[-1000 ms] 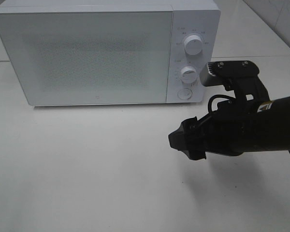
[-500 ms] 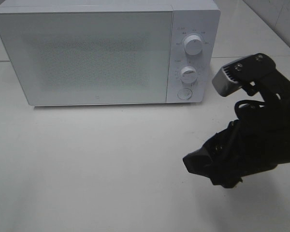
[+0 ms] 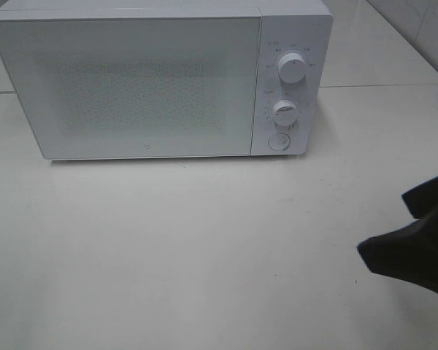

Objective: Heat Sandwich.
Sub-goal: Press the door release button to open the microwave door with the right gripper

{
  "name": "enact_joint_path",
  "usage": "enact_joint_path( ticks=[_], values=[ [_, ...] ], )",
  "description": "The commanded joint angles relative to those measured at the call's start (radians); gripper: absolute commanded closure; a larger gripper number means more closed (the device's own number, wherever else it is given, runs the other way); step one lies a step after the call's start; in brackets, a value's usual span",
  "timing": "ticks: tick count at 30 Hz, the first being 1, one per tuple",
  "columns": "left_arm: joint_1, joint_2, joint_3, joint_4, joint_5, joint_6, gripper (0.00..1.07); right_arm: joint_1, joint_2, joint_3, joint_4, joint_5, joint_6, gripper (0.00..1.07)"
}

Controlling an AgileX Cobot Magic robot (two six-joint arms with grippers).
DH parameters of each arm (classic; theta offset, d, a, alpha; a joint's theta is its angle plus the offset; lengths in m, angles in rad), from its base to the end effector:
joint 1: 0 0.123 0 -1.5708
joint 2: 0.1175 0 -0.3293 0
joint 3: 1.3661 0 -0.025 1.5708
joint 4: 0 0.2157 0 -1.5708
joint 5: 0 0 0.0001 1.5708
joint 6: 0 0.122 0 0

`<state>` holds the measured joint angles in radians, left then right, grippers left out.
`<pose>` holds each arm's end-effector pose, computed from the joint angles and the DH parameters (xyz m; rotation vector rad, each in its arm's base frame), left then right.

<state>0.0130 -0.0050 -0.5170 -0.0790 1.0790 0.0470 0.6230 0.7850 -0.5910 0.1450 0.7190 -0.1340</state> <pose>-0.0560 -0.0092 0.2489 0.0402 2.0381 -0.0568 0.0710 0.0653 0.2944 -0.8140 2.2827 0.3917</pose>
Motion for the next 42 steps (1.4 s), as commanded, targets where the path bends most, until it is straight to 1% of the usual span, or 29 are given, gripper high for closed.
enact_joint_path(
  ticks=[1, 2, 5, 11, 12, 13, 15, 16, 17, 18, 20, 21, 23, 26, 27, 30, 32, 34, 35, 40, 42],
  values=[
    [0.003, -0.017, 0.002, -0.001, -0.009, 0.001, 0.10, -0.006, -0.070, -0.006, -0.049, 0.097, 0.064, 0.31],
    [0.003, -0.017, 0.002, -0.001, -0.009, 0.001, 0.10, -0.006, -0.070, -0.006, -0.049, 0.097, 0.064, 0.31],
    [0.003, -0.017, 0.002, -0.001, -0.009, 0.001, 0.10, -0.006, -0.126, -0.006, -0.057, 0.187, 0.087, 0.31],
    [0.003, -0.017, 0.002, -0.001, -0.009, 0.001, 0.10, -0.017, -0.172, -0.002, -0.054, 0.252, 0.125, 0.31],
    [0.003, -0.017, 0.002, -0.001, -0.009, 0.001, 0.10, -0.037, -0.182, -0.002, -0.051, 0.259, 0.125, 0.31],
    [0.003, -0.017, 0.002, -0.001, -0.009, 0.001, 0.10, -0.087, -0.209, -0.002, -0.051, 0.272, 0.123, 0.31],
    [0.003, -0.017, 0.002, -0.001, -0.009, 0.001, 0.10, -0.148, -0.243, -0.001, -0.052, 0.274, 0.114, 0.31],
    [0.003, -0.017, 0.002, -0.001, -0.009, 0.001, 0.10, -0.148, -0.243, -0.001, -0.052, 0.274, 0.114, 0.31],
    [0.003, -0.017, 0.002, -0.001, -0.009, 0.001, 0.10, -0.180, -0.267, 0.000, -0.055, 0.274, 0.109, 0.31],
    [0.003, -0.017, 0.002, -0.001, -0.009, 0.001, 0.10, -0.234, -0.320, 0.001, -0.060, 0.274, 0.096, 0.31],
    [0.003, -0.017, 0.002, -0.001, -0.009, 0.001, 0.10, -0.287, -0.373, 0.003, -0.061, 0.278, 0.090, 0.31],
    [0.003, -0.017, 0.002, -0.001, -0.009, 0.001, 0.10, -0.287, -0.373, 0.003, -0.061, 0.278, 0.090, 0.31],
    [0.003, -0.017, 0.002, -0.001, -0.009, 0.001, 0.10, -0.346, -0.457, 0.003, -0.081, 0.294, 0.091, 0.31],
    [0.003, -0.017, 0.002, -0.001, -0.009, 0.001, 0.10, -0.373, -0.505, 0.003, -0.093, 0.305, 0.100, 0.31],
    [0.003, -0.017, 0.002, -0.001, -0.009, 0.001, 0.10, -0.393, -0.555, 0.011, -0.097, 0.306, 0.110, 0.31],
    [0.003, -0.017, 0.002, -0.001, -0.009, 0.001, 0.10, -0.405, -0.602, 0.029, -0.102, 0.303, 0.117, 0.31],
    [0.003, -0.017, 0.002, -0.001, -0.009, 0.001, 0.10, -0.434, -0.664, 0.062, -0.109, 0.303, 0.114, 0.31],
    [0.003, -0.017, 0.002, -0.001, -0.009, 0.001, 0.10, -0.444, -0.681, 0.074, -0.113, 0.302, 0.114, 0.31],
    [0.003, -0.017, 0.002, -0.001, -0.009, 0.001, 0.10, -0.468, -0.722, 0.093, -0.127, 0.283, 0.121, 0.31],
    [0.003, -0.017, 0.002, -0.001, -0.009, 0.001, 0.10, -0.512, -0.807, 0.096, -0.138, 0.278, 0.134, 0.31],
    [0.003, -0.017, 0.002, -0.001, -0.009, 0.001, 0.10, -0.518, -0.817, 0.096, -0.145, 0.278, 0.134, 0.31]
  ],
)
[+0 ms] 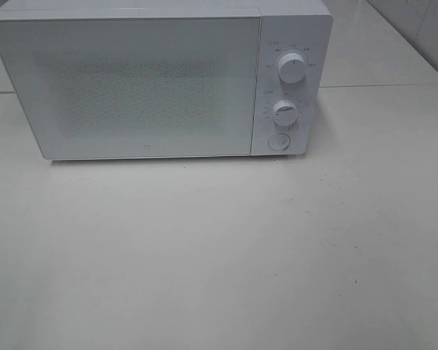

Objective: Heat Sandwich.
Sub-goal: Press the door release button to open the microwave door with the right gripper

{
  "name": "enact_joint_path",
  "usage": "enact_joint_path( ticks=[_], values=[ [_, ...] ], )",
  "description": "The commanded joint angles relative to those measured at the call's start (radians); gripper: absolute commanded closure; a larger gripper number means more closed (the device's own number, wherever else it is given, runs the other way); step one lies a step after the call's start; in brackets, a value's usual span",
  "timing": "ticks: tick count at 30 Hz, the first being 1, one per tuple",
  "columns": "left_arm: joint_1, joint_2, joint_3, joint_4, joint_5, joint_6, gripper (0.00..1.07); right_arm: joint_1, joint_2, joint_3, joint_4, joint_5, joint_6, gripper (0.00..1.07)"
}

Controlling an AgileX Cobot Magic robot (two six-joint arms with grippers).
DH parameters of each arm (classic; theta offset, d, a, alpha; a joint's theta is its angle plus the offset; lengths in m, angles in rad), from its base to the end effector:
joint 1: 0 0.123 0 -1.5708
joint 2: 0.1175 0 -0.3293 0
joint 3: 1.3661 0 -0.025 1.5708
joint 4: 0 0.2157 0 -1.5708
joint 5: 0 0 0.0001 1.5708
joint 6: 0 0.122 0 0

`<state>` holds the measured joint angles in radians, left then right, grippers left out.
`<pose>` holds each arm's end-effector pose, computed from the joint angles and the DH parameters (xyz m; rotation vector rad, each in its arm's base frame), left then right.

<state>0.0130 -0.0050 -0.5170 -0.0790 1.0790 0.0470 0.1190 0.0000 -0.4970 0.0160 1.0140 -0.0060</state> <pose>-0.0560 -0.0092 0.2489 0.0402 2.0381 -0.0568 -0.0499 -0.0043 0.2505 -0.1253 1.9977 0.0915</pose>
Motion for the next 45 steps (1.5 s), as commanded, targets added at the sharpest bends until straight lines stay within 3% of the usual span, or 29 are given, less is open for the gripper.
enact_joint_path(
  ticks=[1, 25, 37, 45],
  values=[
    [0.003, -0.017, 0.002, -0.001, -0.009, 0.001, 0.10, -0.014, -0.032, 0.002, -0.016, -0.017, 0.006, 0.31],
    [0.003, -0.005, 0.002, -0.002, -0.009, 0.001, 0.10, -0.013, -0.024, -0.015, -0.008, -0.038, -0.002, 0.31],
    [0.003, -0.005, 0.002, -0.002, -0.009, 0.001, 0.10, -0.011, 0.146, -0.015, -0.001, -0.406, -0.001, 0.31],
    [0.003, -0.005, 0.002, -0.002, -0.009, 0.001, 0.10, -0.011, 0.292, -0.004, -0.001, -0.530, 0.000, 0.31]
  ],
)
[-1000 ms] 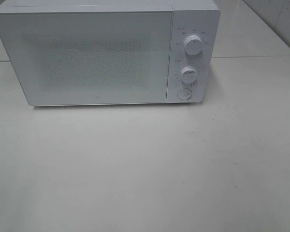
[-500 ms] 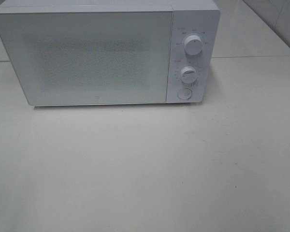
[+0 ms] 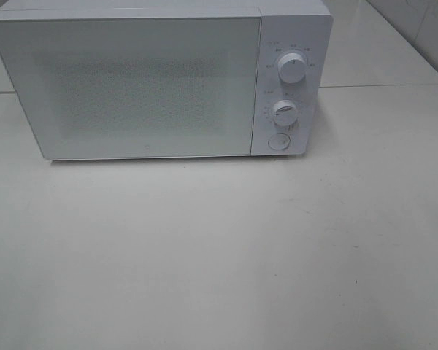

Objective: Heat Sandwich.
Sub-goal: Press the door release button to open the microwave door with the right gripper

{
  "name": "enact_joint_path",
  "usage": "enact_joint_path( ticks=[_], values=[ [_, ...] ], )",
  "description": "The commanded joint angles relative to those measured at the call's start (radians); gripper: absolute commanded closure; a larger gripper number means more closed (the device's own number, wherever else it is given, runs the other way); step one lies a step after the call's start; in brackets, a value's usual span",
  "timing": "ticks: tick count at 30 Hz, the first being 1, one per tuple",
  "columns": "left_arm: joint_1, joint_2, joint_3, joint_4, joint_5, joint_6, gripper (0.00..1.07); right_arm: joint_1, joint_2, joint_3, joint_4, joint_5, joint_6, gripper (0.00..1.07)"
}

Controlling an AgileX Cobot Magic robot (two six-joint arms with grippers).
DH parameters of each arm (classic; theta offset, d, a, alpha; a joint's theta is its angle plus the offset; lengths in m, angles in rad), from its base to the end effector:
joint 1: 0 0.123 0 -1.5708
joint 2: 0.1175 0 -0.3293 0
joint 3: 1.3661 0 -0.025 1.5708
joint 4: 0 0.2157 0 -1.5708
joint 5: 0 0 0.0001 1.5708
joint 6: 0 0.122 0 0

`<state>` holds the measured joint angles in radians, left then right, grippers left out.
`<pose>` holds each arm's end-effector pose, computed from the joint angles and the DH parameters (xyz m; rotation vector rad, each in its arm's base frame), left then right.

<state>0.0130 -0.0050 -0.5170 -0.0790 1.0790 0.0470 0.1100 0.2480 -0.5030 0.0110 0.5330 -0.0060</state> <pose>-0.0560 -0.0092 0.2489 0.0402 2.0381 -0.0568 0.0069 0.0014 0.3134 -0.0979 1.7597 0.0874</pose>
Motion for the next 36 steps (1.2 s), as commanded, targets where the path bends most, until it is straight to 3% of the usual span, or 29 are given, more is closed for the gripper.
enact_joint_path(
  ticks=[1, 13, 36],
  values=[
    [0.003, -0.005, 0.002, -0.002, -0.009, 0.001, 0.10, -0.002, 0.065, 0.002, 0.004, -0.060, 0.000, 0.31],
    [0.003, -0.005, 0.002, -0.002, -0.009, 0.001, 0.10, -0.002, 0.298, 0.002, 0.004, -0.220, -0.003, 0.31],
    [0.003, -0.005, 0.002, -0.002, -0.009, 0.001, 0.10, -0.002, 0.809, 0.040, 0.009, -0.988, -0.008, 0.31]
  ],
)
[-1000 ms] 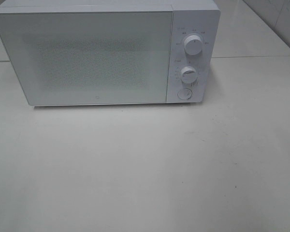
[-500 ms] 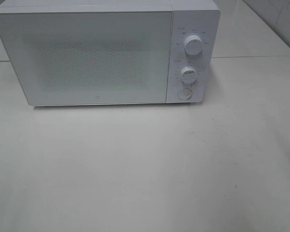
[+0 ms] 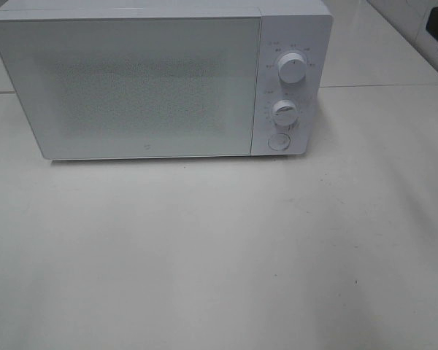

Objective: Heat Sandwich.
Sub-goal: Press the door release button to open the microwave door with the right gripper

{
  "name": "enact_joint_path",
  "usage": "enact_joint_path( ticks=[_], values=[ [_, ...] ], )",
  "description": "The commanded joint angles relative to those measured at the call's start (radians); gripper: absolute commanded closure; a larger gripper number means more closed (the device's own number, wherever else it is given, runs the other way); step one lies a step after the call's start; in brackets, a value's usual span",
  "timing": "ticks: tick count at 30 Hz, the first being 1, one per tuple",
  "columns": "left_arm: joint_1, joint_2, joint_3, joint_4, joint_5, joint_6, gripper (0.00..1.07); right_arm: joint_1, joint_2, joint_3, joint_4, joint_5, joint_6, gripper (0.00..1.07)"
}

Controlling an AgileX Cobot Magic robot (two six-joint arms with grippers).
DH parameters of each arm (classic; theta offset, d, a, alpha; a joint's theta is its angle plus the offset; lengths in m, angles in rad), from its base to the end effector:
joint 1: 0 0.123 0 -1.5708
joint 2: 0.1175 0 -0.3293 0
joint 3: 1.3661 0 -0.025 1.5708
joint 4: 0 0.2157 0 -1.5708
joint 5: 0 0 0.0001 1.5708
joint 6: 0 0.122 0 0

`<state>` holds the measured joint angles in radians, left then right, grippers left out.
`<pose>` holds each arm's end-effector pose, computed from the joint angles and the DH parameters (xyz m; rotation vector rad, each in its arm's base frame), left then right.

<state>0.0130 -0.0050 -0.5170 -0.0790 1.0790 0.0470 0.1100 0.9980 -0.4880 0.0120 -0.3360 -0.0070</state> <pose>-0.0560 -0.0092 0.2489 0.0402 2.0381 -0.0568 0.1826 0.0197 0.3424 -0.0846 1.6561 0.0836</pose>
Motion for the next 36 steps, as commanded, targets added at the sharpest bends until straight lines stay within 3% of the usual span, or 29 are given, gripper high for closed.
enact_joint_path(
  ticks=[1, 4, 10, 14, 18, 27, 36],
  values=[
    [0.003, -0.005, 0.002, -0.002, -0.009, 0.001, 0.10, -0.002, 0.059, 0.025, 0.008, -0.119, -0.007, 0.31],
    [0.003, -0.005, 0.002, -0.002, -0.009, 0.001, 0.10, 0.012, 0.158, 0.093, 0.064, -0.333, -0.015, 0.31],
    [0.003, -0.005, 0.002, -0.002, -0.009, 0.001, 0.10, 0.112, 0.268, 0.144, 0.243, -0.481, -0.149, 0.31],
    [0.003, -0.005, 0.002, -0.002, -0.009, 0.001, 0.10, 0.267, 0.411, 0.148, 0.441, -0.603, -0.290, 0.31],
    [0.003, -0.005, 0.002, -0.002, -0.009, 0.001, 0.10, 0.349, 0.491, 0.147, 0.516, -0.679, -0.296, 0.31],
    [0.003, -0.005, 0.002, -0.002, -0.009, 0.001, 0.10, 0.492, 0.616, 0.143, 0.620, -0.762, -0.288, 0.32],
    [0.003, -0.005, 0.002, -0.002, -0.009, 0.001, 0.10, 0.641, 0.713, 0.073, 0.781, -0.773, -0.289, 0.32]
  ],
)
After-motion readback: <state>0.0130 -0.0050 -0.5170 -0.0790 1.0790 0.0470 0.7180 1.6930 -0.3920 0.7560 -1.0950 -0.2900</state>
